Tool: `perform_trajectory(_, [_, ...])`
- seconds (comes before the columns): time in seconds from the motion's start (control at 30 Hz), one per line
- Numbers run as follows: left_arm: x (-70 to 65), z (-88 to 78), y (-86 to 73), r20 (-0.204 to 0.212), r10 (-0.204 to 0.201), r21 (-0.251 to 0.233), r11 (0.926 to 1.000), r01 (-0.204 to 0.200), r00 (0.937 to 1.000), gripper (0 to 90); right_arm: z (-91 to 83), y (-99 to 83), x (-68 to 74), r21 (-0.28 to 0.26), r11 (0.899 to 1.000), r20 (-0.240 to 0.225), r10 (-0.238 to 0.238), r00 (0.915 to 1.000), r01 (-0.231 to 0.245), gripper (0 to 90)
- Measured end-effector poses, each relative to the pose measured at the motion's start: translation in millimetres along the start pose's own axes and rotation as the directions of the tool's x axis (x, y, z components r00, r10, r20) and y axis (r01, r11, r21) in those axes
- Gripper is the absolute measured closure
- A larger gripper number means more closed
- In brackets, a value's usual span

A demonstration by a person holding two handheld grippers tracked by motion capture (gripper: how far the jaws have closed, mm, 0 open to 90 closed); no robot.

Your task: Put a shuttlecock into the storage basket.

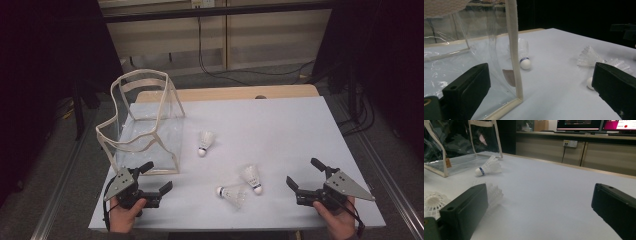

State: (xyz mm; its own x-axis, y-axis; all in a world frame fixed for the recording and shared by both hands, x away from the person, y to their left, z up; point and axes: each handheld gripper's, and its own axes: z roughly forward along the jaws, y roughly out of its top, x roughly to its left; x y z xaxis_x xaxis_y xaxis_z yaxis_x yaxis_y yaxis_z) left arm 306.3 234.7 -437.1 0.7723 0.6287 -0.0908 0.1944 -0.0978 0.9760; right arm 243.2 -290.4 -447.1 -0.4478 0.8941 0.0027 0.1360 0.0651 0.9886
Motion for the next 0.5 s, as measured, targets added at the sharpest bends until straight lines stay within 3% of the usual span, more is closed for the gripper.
perform_trajectory(0.5, [-7.9, 6.7, 4.2, 0.029, 0.005, 0.009, 0.9999, -0.005, 0.9996, 2.0, -0.2, 0.1, -0.3, -0.005, 1.0, -0.005, 0.017, 0.9998, -0.017, 0.5])
